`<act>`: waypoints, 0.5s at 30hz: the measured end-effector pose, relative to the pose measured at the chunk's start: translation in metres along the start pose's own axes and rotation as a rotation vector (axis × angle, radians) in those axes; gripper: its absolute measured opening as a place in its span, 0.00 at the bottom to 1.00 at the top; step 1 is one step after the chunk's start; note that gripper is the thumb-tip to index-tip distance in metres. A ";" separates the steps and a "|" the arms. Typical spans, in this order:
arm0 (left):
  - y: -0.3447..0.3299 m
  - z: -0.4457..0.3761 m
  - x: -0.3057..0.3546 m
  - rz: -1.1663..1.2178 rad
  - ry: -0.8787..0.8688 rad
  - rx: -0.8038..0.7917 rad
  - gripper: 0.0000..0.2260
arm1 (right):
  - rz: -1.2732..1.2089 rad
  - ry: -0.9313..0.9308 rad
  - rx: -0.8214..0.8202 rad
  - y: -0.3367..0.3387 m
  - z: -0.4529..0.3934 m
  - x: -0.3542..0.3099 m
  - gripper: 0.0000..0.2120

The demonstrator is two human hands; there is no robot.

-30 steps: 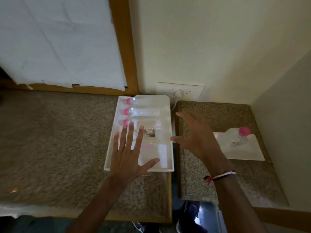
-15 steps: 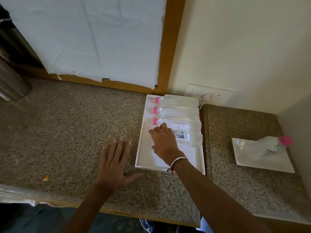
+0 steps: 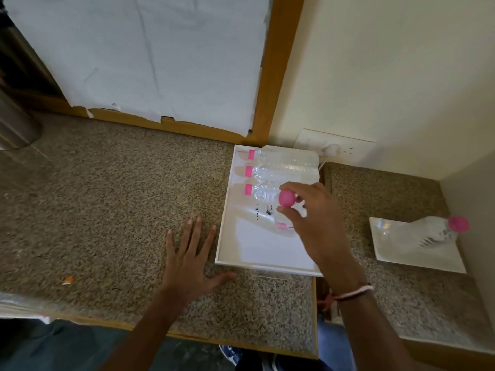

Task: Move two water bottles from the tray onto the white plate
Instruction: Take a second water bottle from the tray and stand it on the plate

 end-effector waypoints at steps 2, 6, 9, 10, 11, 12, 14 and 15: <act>0.001 0.000 0.001 -0.011 -0.005 0.010 0.52 | -0.041 -0.062 -0.004 0.014 0.004 0.013 0.17; 0.002 0.001 0.001 -0.036 -0.008 0.011 0.52 | -0.106 -0.043 -0.038 0.016 0.010 0.018 0.18; 0.003 0.000 0.002 -0.048 -0.003 0.007 0.52 | -0.129 -0.009 -0.074 0.009 0.010 0.014 0.19; 0.003 0.000 0.002 -0.046 -0.002 0.000 0.52 | -0.137 0.005 -0.083 0.007 0.009 0.011 0.19; 0.003 0.000 0.002 -0.045 -0.001 -0.007 0.52 | -0.135 0.025 -0.089 0.006 0.008 0.007 0.19; 0.004 0.000 0.003 -0.046 0.001 -0.018 0.52 | -0.124 0.051 -0.093 0.004 0.007 0.004 0.19; 0.004 0.001 0.003 -0.047 0.006 -0.043 0.52 | -0.086 0.097 -0.109 0.000 0.006 -0.003 0.18; 0.005 0.002 0.003 -0.049 0.011 -0.047 0.52 | -0.071 0.111 -0.114 0.000 0.005 -0.005 0.18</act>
Point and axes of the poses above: each hand's wrist, its own z-axis away from the middle knuckle, its own y-axis out of the back of the hand, x = y × z, the point moved 7 cm from there along -z, towards the middle knuckle, and after that the axes turned 1 degree about y, right-handed, at the moved point
